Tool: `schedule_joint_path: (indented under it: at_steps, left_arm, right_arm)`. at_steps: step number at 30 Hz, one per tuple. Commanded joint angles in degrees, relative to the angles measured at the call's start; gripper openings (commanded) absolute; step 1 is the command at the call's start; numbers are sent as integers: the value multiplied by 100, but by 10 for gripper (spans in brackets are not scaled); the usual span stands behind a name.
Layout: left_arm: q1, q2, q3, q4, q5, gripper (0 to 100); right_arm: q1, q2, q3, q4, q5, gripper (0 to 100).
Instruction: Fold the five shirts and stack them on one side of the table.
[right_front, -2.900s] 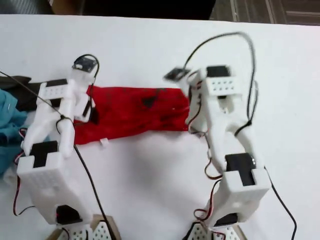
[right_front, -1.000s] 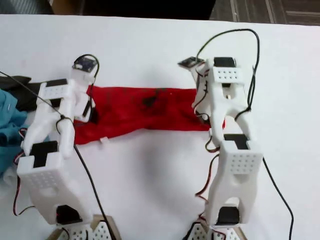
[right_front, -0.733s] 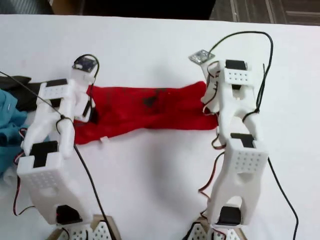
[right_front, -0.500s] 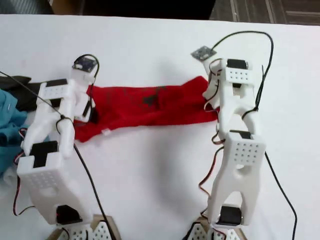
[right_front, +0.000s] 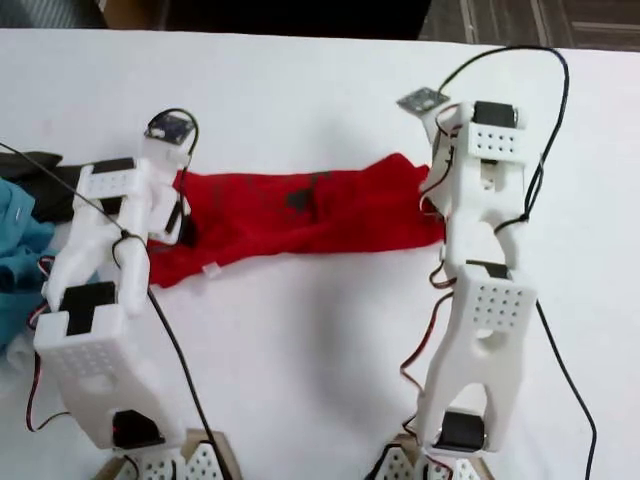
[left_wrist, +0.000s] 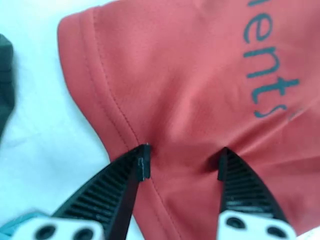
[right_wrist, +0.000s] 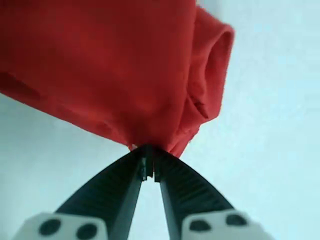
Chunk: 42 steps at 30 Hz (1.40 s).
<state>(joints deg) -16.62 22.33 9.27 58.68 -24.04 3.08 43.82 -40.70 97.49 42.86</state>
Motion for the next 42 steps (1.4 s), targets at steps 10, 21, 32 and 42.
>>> schedule_joint_path:
  at_steps: [10, 21, 32, 42]
  left_arm:
    - [79, -53, 31, -176, 35, 240]
    - [79, -290, -259, 114, 44, 238]
    - [-202, -1371, -1596, 1679, 651, 240]
    - [-738, -1345, -409, 475, 862, 242]
  right_arm:
    - [347, -910, 2198, -1244, 440, 21]
    - [374, -1710, 2119, -743, 633, 21]
    - [-901, -3020, 2163, -804, -149, 21]
    - [-462, -2870, 2163, -374, -730, 228]
